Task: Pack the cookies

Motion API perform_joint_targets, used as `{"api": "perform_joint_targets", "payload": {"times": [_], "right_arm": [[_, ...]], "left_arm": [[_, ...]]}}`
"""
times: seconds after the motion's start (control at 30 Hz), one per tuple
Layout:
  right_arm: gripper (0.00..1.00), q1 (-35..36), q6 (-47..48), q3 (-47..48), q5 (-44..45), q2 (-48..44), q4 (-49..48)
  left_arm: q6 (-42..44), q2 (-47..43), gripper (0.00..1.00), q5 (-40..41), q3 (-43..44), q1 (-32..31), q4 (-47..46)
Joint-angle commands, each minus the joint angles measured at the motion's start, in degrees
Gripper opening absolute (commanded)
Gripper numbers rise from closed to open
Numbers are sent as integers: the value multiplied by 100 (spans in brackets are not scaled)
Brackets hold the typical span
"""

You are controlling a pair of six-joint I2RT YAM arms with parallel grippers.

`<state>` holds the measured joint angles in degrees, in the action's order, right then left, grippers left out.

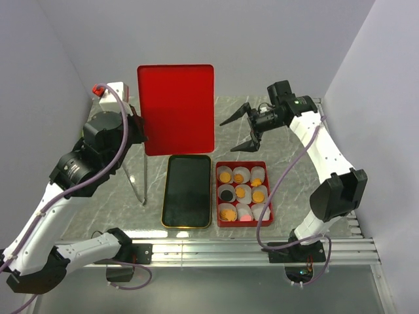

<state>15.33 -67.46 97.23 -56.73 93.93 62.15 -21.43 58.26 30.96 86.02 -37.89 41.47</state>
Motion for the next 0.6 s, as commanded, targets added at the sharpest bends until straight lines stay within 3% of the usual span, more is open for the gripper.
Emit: {"api": "perform_joint_targets", "payload": {"times": [0.0, 0.1, 0.3, 0.57], "right_arm": [[94, 136, 418, 130, -172, 55, 579], [98, 364, 374, 225, -277, 291, 587], [99, 795, 1059, 1367, -321, 1100, 1756], [100, 849, 1165, 1440, -620, 1251, 2029]], "left_arm": [[86, -262, 0, 165, -32, -52, -306], [121, -236, 0, 156, -155, -96, -210], [139, -315, 0, 261, -410, -307, -289], [288, -210, 0, 1138, -437, -789, -210]]}}
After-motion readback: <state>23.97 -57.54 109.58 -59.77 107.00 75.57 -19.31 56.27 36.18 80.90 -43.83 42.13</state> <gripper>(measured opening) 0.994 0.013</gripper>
